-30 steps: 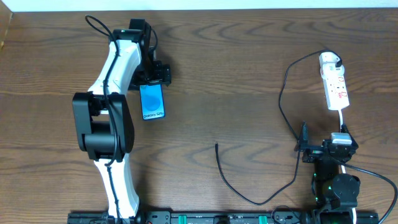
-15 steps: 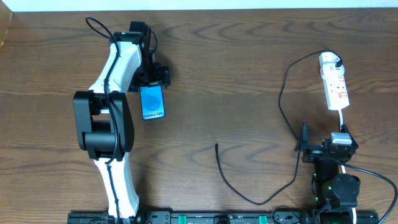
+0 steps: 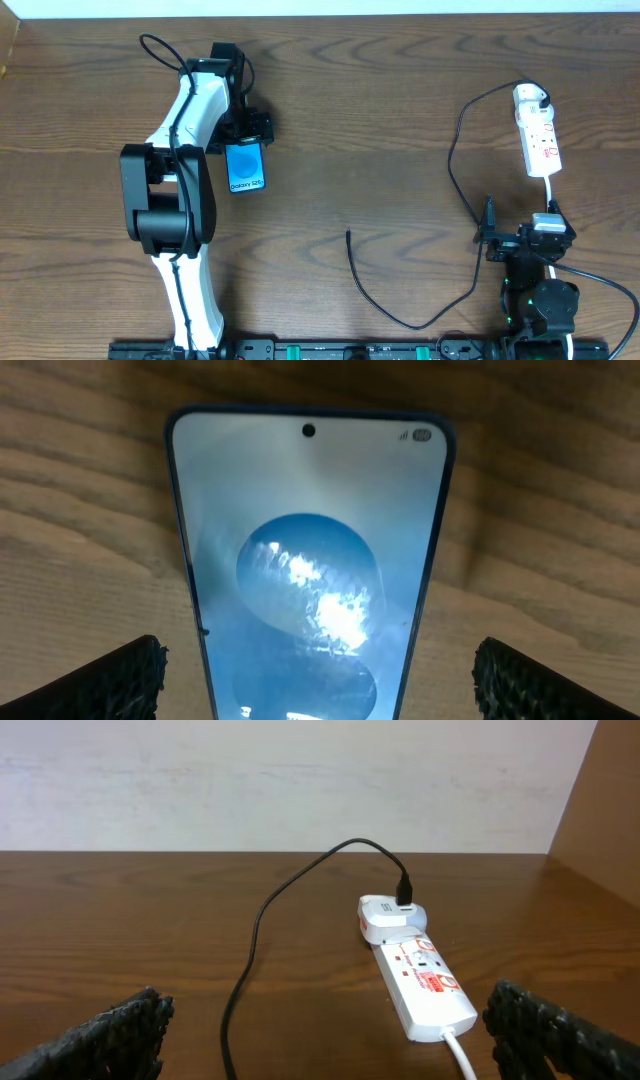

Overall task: Plug charger to phone and switch on socket
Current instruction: 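Lower the open left gripper down onto the phone's top edge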

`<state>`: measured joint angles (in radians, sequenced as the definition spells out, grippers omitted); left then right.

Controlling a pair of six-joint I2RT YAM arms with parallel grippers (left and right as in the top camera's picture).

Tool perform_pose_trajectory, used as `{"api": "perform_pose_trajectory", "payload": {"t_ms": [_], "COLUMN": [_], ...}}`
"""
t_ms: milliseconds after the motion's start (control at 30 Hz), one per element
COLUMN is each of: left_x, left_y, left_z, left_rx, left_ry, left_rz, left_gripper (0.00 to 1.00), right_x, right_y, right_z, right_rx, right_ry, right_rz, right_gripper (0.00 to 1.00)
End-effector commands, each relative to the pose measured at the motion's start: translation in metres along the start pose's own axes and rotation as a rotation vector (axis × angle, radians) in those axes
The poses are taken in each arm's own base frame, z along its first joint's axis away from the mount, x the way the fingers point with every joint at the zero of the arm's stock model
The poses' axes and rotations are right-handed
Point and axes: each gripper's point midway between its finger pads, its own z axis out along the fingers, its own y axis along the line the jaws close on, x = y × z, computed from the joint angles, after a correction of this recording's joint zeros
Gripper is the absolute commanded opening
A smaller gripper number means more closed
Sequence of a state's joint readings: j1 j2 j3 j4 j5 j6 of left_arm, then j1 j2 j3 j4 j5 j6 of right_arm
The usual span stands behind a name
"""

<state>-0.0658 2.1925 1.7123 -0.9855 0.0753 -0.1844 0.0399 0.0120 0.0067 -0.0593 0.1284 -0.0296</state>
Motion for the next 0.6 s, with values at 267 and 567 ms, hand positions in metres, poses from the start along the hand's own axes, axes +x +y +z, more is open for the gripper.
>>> {"api": "perform_pose_trajectory", "payload": {"t_ms": [267,567], "left_x": [0.009,0.005], "left_y": [0.008,0.007], "left_z": [0.025,0.026], "left_rx": [-0.032,-0.028], "left_ry": [0.059,0.042], "left_rz": [-0.018,-0.018], "left_gripper": [0.98,0.98], "right_x": [0.000,0.000], "right_y": [0.002,0.002], "right_z": [0.000,0.000], "right_rx": [-0.005,-0.005], "right_ry": [-0.002,-0.002], "right_rz": [0.014,0.014], "right_gripper": [0.99,0.99]}}
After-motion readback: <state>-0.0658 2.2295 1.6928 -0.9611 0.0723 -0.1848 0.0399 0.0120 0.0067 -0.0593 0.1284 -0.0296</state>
